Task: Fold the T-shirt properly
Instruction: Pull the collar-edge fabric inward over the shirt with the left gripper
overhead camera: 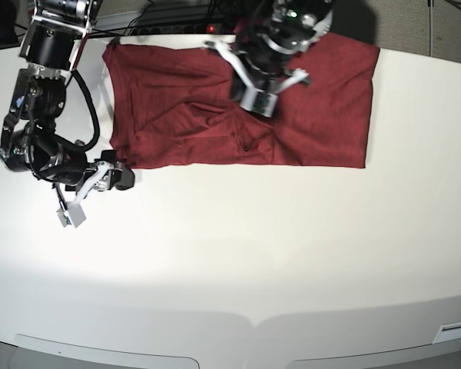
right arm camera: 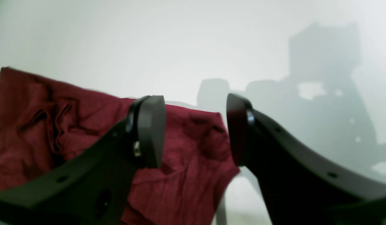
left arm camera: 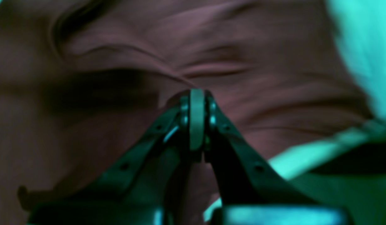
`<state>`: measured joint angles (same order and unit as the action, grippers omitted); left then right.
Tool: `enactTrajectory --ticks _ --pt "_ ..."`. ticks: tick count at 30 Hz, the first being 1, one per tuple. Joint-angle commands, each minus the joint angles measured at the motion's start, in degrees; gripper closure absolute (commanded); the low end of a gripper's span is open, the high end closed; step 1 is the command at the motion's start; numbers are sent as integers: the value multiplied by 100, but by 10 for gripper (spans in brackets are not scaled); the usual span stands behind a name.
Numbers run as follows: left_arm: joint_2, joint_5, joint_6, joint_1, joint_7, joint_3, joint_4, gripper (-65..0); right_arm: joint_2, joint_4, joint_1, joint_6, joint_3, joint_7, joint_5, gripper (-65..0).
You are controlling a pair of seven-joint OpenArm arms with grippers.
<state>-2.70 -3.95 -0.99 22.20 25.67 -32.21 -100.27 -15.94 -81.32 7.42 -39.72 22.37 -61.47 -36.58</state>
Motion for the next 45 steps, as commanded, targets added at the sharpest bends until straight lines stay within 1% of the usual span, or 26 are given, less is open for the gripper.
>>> enactTrajectory --ticks 1,4,5,8,9,11,13,14,17,18,19,21,24,28,29,33,35,37,40,43,45 --pt "13 83 35 -70 -184 -59 -96 0 -72 -90 111 -28 13 109 -133 -315" --pt "15 116 588 -275 -352 -282 -96 0 -72 -90 111 -28 13 107 -131 -315" --pt "13 114 651 -367 -348 -339 -96 0 -72 -90 111 -28 13 105 -131 -315" --pt "11 116 634 -581 -339 -337 -96 0 -74 -90 111 -28 13 105 -129 -315" --pt "11 116 514 -632 -313 -308 -98 0 -74 -90 111 -28 13 107 -129 -315" --pt "-7 122 85 -664 -302 -212 -133 0 -74 -90 111 -28 13 105 -118 -315" --pt "-61 313 -258 -649 -269 -72 -216 0 -74 -90 111 -28 13 109 -109 -315" --pt "-107 448 -509 -640 -236 -7 -267 0 -72 -90 111 -28 13 109 -109 -315" --pt "-168 780 -1606 -601 -33 221 -317 0 -72 -90 111 -28 11 109 -111 -315" --pt "-195 852 -1816 -597 44 293 -317 0 -72 -90 111 -28 13 109 -111 -315" --pt "-227 848 -1891 -597 144 341 -317 0 -72 -90 111 -28 13 109 -111 -315" --pt "-275 841 -1897 -592 313 367 -313 0 -72 -90 114 -28 13 111 -111 -315" --pt "-289 765 -1897 -586 299 365 -160 0 -72 -90 111 -28 11 109 -114 -315" --pt "-284 262 -1825 -588 -55 361 291 0 -72 -90 111 -28 13 107 -111 -315" --pt "-286 236 -1825 -588 -127 361 391 0 -72 -90 111 -28 13 107 -111 -315" --pt "-271 234 -1821 -619 -136 358 511 0 -72 -90 114 -28 13 129 -114 -315" --pt "-168 238 -1665 -616 -138 354 511 0 -72 -90 114 -28 11 153 -114 -315" --pt "20 240 -1333 -616 -149 334 514 0 -72 -90 114 -28 13 153 -114 -315" --pt "275 269 -1047 -621 -260 170 514 0 -72 -90 114 -28 13 151 -114 -315" --pt "433 557 -1008 -662 -442 -74 516 0 -72 -90 111 -28 13 149 -111 -315" --pt "481 590 -1010 -785 -452 -219 516 0 -72 -90 111 -28 13 149 -111 -315"
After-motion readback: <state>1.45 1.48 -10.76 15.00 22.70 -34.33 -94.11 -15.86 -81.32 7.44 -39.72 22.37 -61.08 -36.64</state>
